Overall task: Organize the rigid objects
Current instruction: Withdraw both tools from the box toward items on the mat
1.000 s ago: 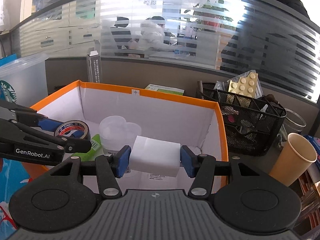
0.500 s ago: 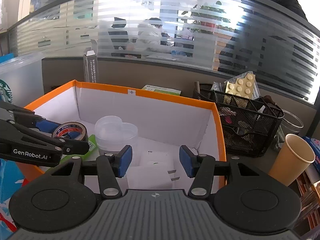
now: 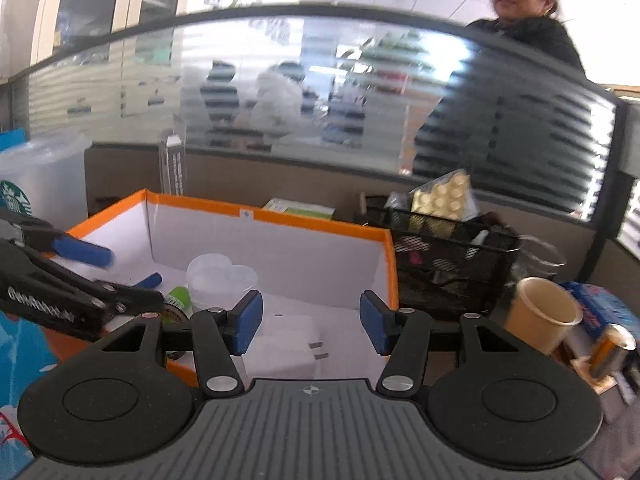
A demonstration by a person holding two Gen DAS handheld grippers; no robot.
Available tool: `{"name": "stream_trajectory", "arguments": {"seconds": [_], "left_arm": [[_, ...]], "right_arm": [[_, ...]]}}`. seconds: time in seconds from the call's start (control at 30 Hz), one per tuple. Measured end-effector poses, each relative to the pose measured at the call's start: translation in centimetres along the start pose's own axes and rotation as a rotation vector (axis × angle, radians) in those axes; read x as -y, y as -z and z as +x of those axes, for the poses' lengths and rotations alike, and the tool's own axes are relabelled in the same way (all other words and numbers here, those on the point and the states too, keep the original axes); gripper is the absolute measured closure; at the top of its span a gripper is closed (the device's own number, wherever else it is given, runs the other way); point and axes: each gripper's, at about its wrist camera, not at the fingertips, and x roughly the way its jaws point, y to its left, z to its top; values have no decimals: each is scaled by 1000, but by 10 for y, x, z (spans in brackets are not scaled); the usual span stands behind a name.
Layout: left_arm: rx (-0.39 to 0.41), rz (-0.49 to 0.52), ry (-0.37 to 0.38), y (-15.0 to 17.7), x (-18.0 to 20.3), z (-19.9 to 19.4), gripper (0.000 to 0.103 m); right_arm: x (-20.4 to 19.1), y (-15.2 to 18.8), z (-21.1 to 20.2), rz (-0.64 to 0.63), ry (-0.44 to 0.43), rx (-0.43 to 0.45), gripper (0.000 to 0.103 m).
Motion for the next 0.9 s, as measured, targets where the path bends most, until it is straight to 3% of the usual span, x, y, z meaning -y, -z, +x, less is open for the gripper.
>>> {"name": "stream_trajectory", "arguments": {"seconds": [0.1,0.17,0.33,0.47,0.57,0.77,0.9], "left_arm": [[37,3,-16,0,-6,-23,1],[48,-4,-21,3,-9,-35,1],[31,12,-22,27,-9,-55,0],[-10,23,-2,51,-2,-61,0],[-27,37,7,63,3,-64,0],[-48,-18,3,72,-7,-65,0],[-42,-35,-6,76,-16,-70,0]], "right_arm": [[-2,7,-28,0,-15,23,46],[-5,17,-44,-2,-51,18,37],[-18,56,-54,-22,-147,-86,16],[-31,88,-45,-7,-171,-194,14],[-40,102,-49,50,-187,-198,6],[-57,104,-36,152,-236,-226,1],[-62,99,-20,147,-197,-234,1]]}}
